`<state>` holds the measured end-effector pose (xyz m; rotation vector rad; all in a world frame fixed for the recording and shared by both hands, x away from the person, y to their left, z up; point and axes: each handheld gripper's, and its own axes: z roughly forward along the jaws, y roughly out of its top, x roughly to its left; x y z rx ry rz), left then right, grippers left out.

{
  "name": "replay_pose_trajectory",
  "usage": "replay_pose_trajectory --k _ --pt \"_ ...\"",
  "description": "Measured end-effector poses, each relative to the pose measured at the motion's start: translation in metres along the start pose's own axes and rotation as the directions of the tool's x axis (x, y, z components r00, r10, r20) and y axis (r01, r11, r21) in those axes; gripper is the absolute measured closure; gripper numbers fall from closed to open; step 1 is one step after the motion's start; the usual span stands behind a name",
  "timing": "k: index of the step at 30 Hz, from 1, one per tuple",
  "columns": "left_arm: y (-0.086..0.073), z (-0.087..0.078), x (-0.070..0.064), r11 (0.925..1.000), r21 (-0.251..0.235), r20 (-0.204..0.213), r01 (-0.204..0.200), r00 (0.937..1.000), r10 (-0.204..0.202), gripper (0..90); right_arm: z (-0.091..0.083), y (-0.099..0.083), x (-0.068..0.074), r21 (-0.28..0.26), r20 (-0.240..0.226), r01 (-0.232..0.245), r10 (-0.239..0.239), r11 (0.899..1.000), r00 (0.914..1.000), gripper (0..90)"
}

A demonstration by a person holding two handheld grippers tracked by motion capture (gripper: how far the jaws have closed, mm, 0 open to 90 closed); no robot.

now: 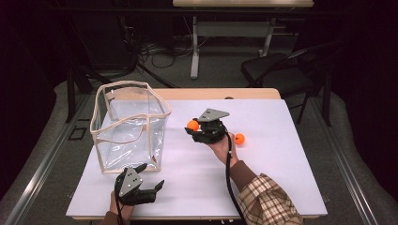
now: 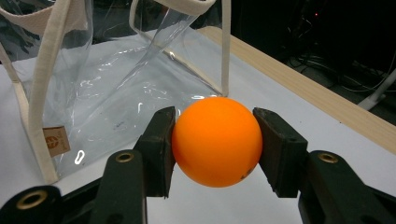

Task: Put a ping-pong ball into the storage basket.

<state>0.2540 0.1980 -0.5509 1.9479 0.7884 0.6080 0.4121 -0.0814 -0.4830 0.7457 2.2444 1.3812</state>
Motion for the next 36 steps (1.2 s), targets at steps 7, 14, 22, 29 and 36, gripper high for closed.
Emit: replay_pose_trajectory --k 7,14,22,29,36 --pt "0.000 0.000 0.000 1.0000 0.000 0.001 0.002 1.0000 -0.002 16.0 0.005 0.007 0.001 -0.013 -0.003 -0.002 0.002 1.000 1.0000 51.0" --pt "0.000 0.000 0.000 1.0000 0.000 0.001 0.001 1.0000 -0.001 16.0 0.006 0.012 0.000 -0.019 0.004 0.001 -0.001 1.000 1.0000 51.0" --pt "0.000 0.000 0.000 1.0000 0.001 0.001 -0.001 1.0000 0.001 16.0 0.007 0.014 -0.002 -0.024 -0.004 -0.012 0.012 1.000 0.9999 51.0" --pt "0.000 0.000 0.000 1.0000 0.000 0.002 0.000 1.0000 0.000 16.0 0.006 0.023 -0.002 -0.036 -0.005 -0.006 0.006 0.999 1.0000 51.0" --pt "0.000 0.000 0.000 1.0000 -0.001 0.001 0.002 1.0000 -0.002 16.0 0.006 0.030 -0.004 -0.040 -0.007 -0.009 0.009 0.999 0.9999 50.9"
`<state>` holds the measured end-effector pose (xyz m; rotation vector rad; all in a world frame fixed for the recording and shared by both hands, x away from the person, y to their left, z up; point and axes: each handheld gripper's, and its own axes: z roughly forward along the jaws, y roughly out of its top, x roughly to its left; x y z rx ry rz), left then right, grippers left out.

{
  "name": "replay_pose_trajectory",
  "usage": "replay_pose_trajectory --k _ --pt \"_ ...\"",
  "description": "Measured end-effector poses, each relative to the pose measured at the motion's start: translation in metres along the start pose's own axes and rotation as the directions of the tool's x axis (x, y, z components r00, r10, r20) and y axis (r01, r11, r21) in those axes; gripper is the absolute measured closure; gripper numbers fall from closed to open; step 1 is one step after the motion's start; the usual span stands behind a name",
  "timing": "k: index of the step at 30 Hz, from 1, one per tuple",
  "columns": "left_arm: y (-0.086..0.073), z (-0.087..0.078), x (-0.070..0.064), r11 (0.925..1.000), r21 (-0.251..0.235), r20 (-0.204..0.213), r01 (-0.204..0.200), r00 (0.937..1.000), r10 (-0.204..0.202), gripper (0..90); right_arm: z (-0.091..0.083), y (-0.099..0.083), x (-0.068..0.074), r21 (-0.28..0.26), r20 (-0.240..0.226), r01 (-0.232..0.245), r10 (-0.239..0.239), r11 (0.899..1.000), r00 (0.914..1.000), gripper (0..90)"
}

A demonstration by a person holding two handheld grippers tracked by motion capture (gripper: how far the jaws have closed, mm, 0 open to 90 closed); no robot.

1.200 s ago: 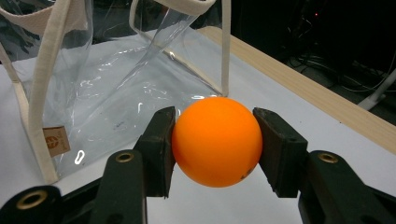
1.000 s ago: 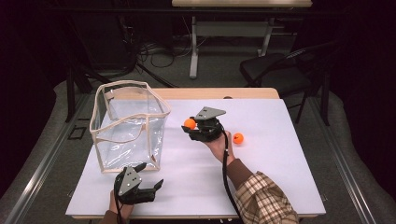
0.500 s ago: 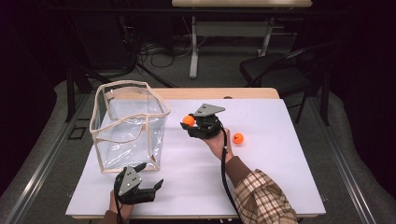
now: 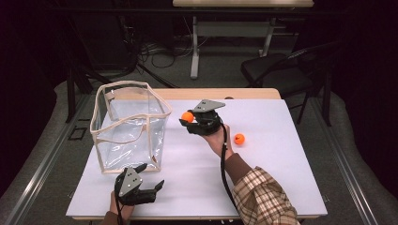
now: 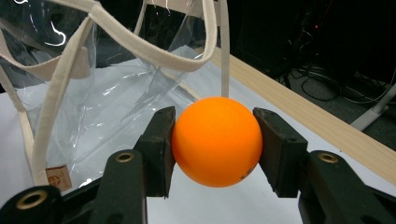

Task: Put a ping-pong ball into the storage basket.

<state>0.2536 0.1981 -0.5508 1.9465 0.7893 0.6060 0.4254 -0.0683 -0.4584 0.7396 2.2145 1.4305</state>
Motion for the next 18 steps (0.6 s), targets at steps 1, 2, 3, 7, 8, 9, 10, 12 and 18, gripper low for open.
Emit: replay_pose_trajectory --k 1,2,3,7,8,9,10,12,18 --pt "0.000 0.000 0.000 1.0000 0.000 -0.001 0.000 1.0000 0.000 16.0 0.000 0.001 0.000 0.000 0.000 -0.001 0.001 1.000 1.0000 50.9" --pt "0.000 0.000 0.000 1.0000 0.001 -0.001 -0.001 1.0000 0.001 16.0 0.000 0.002 -0.001 0.002 0.001 0.002 -0.002 1.000 1.0000 50.9" --pt "0.000 0.000 0.000 1.0000 0.000 0.000 -0.001 1.0000 0.001 16.0 0.000 0.003 -0.002 0.001 0.001 0.000 0.000 1.000 1.0000 50.9" --pt "0.000 0.000 0.000 1.0000 0.000 -0.001 0.000 1.0000 0.000 16.0 -0.001 0.005 -0.003 -0.001 -0.002 -0.005 0.005 1.000 1.0000 50.9" --pt "0.000 0.000 0.000 1.0000 0.000 -0.001 -0.001 1.0000 0.001 16.0 -0.001 0.006 -0.003 -0.002 -0.001 -0.003 0.003 1.000 1.0000 50.9" --pt "0.000 0.000 0.000 1.0000 0.000 -0.001 -0.001 1.0000 0.001 16.0 -0.001 0.006 -0.003 -0.002 -0.001 -0.003 0.003 1.000 1.0000 50.9" --pt "0.000 0.000 0.000 1.0000 0.001 -0.001 0.000 1.0000 0.000 16.0 -0.001 0.007 -0.003 -0.003 0.000 -0.002 0.002 1.000 1.0000 50.9" --pt "0.000 0.000 0.000 1.0000 0.000 -0.001 0.000 1.0000 0.000 16.0 -0.001 0.008 -0.003 -0.004 0.001 0.003 -0.003 1.000 1.0000 50.9" --pt "0.000 0.000 0.000 1.0000 0.000 -0.002 0.000 1.0000 0.000 16.0 0.000 0.013 -0.003 -0.005 0.001 0.004 -0.004 1.000 1.0000 50.9"
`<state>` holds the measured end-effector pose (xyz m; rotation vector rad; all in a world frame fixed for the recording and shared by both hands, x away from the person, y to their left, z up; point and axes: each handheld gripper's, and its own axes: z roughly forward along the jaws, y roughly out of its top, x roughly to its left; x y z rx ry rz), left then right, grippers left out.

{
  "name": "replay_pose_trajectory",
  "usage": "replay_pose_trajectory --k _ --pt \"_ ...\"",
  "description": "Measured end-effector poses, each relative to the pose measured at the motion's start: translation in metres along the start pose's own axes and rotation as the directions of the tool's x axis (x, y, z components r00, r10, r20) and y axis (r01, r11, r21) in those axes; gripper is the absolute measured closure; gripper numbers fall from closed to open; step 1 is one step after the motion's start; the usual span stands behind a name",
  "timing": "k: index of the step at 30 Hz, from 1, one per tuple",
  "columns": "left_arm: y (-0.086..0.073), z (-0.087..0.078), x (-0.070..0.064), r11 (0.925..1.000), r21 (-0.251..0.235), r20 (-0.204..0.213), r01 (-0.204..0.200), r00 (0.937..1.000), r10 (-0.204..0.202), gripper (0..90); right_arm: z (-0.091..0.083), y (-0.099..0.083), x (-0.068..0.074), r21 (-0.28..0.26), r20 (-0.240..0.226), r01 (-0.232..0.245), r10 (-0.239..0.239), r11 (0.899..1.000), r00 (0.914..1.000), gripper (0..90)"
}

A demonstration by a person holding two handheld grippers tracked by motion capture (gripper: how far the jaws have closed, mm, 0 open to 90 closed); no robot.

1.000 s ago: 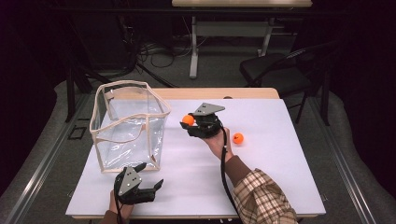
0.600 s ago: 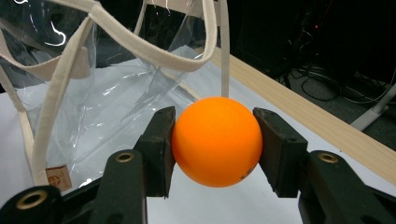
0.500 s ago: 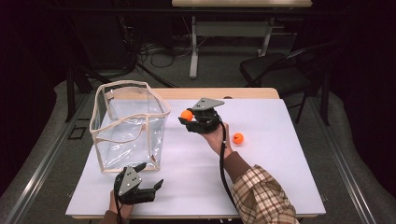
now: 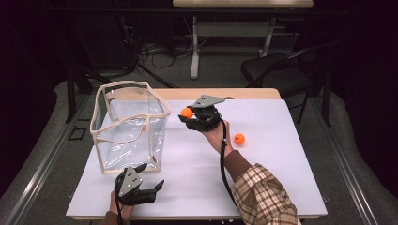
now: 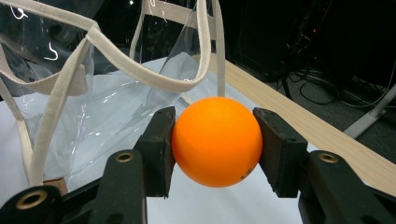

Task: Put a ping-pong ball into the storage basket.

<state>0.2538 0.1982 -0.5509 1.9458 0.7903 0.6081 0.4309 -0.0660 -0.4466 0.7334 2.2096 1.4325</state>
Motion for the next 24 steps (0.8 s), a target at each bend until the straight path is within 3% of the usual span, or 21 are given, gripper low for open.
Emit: replay_pose_trajectory --k 24 --pt "0.000 0.000 0.000 1.0000 -0.001 -0.001 -0.002 1.0000 0.002 16.0 0.000 0.021 -0.001 -0.032 0.004 0.020 -0.020 0.999 0.9998 50.9"
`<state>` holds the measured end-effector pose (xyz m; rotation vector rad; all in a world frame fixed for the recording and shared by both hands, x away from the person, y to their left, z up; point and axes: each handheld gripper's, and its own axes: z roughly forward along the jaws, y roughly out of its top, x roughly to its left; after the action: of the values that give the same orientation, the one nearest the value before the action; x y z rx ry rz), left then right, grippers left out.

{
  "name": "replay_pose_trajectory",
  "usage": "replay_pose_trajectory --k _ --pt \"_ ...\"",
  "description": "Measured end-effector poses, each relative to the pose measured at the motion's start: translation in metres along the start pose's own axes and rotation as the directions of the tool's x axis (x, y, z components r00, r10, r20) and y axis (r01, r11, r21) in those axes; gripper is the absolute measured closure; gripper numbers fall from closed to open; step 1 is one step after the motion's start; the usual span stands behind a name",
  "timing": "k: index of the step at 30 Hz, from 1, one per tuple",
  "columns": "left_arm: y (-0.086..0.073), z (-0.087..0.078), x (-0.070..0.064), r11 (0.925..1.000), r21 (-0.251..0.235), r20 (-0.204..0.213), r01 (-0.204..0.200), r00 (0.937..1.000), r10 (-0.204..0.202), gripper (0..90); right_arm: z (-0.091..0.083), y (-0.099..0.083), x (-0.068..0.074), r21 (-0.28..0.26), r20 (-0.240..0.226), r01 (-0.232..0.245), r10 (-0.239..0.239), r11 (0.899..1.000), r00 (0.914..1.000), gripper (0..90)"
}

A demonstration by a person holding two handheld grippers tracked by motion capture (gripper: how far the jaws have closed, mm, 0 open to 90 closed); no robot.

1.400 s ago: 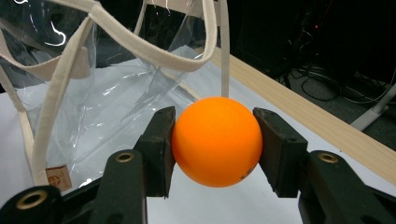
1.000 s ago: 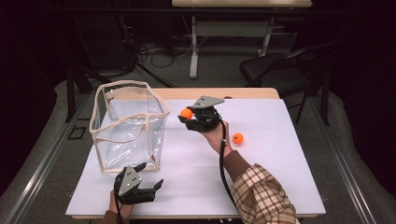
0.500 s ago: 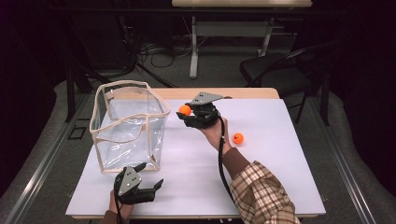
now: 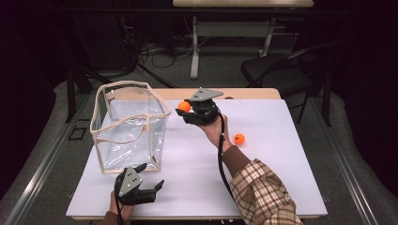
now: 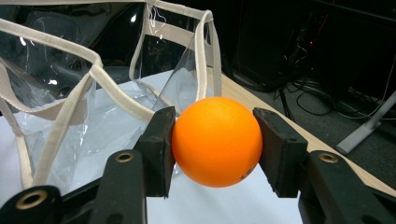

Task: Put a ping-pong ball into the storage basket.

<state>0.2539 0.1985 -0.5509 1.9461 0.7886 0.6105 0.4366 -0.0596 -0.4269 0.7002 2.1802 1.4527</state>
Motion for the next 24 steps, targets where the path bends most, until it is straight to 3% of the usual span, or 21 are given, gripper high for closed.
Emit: replay_pose_trajectory --k 24 --pt "0.000 0.000 0.000 1.0000 -0.001 -0.002 0.001 1.0000 -0.001 16.0 0.007 0.018 0.002 -0.015 -0.008 0.017 -0.017 1.000 0.9998 50.9"
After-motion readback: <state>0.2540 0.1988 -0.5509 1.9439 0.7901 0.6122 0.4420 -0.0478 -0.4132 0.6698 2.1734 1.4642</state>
